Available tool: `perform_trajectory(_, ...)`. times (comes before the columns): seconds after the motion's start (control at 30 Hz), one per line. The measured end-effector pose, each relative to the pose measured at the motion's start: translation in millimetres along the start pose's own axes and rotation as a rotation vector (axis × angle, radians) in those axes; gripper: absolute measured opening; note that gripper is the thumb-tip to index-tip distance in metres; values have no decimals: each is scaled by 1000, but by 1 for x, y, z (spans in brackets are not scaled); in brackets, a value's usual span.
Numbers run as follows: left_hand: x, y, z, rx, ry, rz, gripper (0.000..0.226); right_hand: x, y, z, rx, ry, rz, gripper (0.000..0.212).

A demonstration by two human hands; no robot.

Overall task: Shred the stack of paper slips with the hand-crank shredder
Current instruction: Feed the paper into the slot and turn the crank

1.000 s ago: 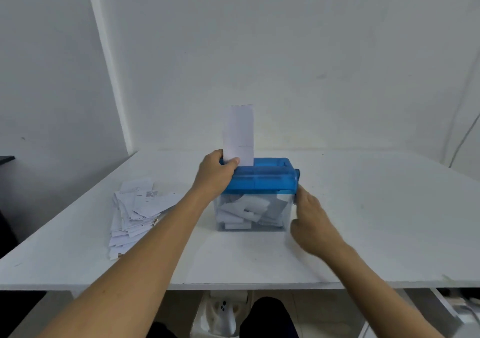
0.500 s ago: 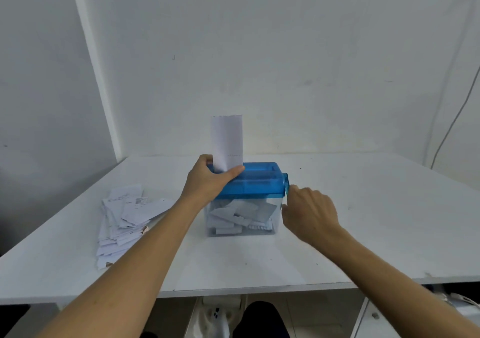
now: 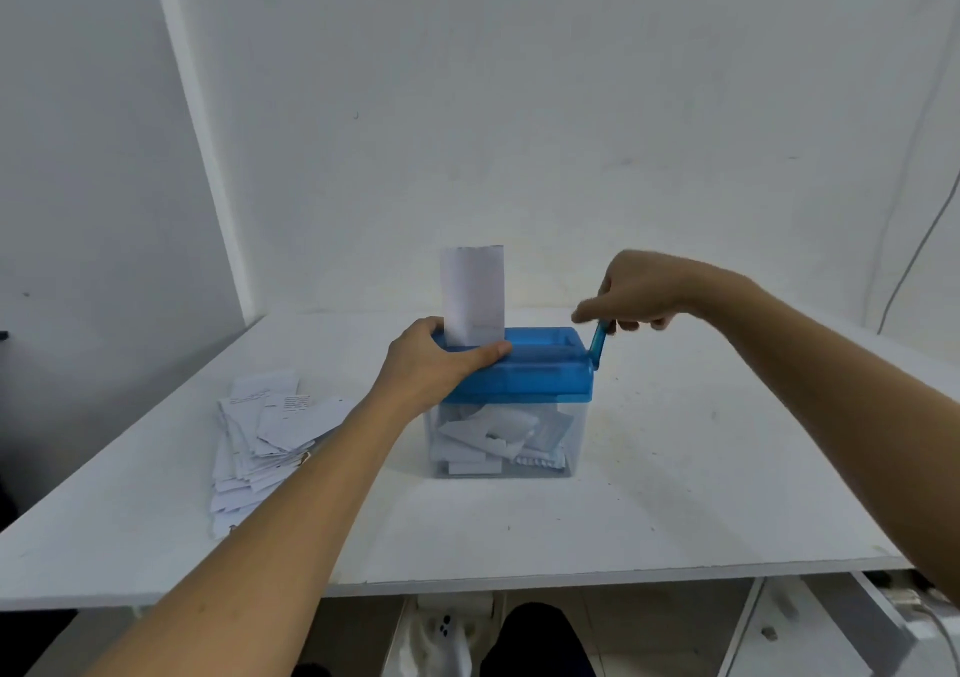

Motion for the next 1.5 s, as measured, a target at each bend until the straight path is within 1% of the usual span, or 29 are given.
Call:
perform_trajectory(0.07, -1, -1, 0, 7, -6, -2, 88, 8, -1, 3, 72, 39, 193, 43)
perform_trajectory(0.1, -1, -1, 0, 6, -7, 0, 88, 12, -6, 6, 136, 58, 263, 41)
perform_trajectory(0.17, -2, -2, 0, 6, -8, -4, 88, 20, -17, 11, 256, 79, 385, 38)
perform_trajectory(0.27, -5, -2, 1, 3, -5, -13, 87, 30, -34, 18, 476, 18, 508, 38)
perform_trajectory(0.33, -7, -2, 2, -3, -10, -15, 85, 39, -50, 22, 658, -54, 484, 37)
perform_trajectory(0.4, -8, -3, 3, -8, -15, -27, 89, 47, -72, 28, 826, -147, 387, 38)
perform_trajectory(0.5, -9, -4, 4, -27, -20, -64, 97, 47, -106, 39, 1006, -266, 241, 47)
perform_trajectory(0.53, -9, -3, 5, -25, -25, -84, 99, 44, -114, 41, 1058, -282, 221, 52)
perform_trajectory(0.57, -9, -3, 5, -22, -31, -105, 102, 41, -123, 42, 1101, -285, 220, 50)
perform_trajectory(0.63, -10, -3, 6, -16, -41, -137, 107, 33, -139, 43, 1118, -308, 248, 35)
perform_trajectory(0.67, -11, -3, 5, -16, -45, -139, 108, 28, -147, 44, 1102, -331, 274, 31)
perform_trajectory(0.73, -12, -2, 4, -10, -48, -124, 108, 16, -159, 44, 1064, -348, 339, 31)
perform_trajectory(0.83, -13, -2, 4, -7, -49, -106, 108, -11, -164, 40, 1040, -293, 392, 39)
perform_trajectory(0.9, -12, -3, 5, -6, -45, -101, 105, -30, -163, 40, 1047, -244, 367, 38)
perform_trajectory(1.0, -13, -2, 6, -6, -40, -92, 103, -56, -151, 42, 982, -175, 254, 29)
perform_trajectory(1.1, -14, -3, 7, -16, -40, -99, 103, -79, -130, 43, 981, -56, 193, 30)
perform_trajectory(1.13, -14, -3, 7, -16, -38, -99, 102, -86, -122, 41, 948, 3, 214, 30)
perform_trajectory(1.23, -15, -1, 9, 14, -46, -109, 101, -99, -91, 31, 752, 163, 417, 31)
perform_trajectory(1.3, -15, -1, 10, 29, -51, -125, 102, -97, -77, 27, 703, 224, 507, 34)
perform_trajectory(1.37, -15, 0, 10, 27, -56, -126, 104, -84, -68, 25, 724, 242, 560, 37)
perform_trajectory(1.5, -15, -2, 9, 10, -62, -120, 107, -42, -58, 26, 878, 209, 700, 33)
Point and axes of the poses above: each hand's wrist, its own x-axis towards the middle knuckle, its own y-axis out of the back of the hand, z = x × y, the point moved 4 cm from there along x, towards the middle knuckle, and after that the axes turned 1 degree about -x, right-handed, at the moved point
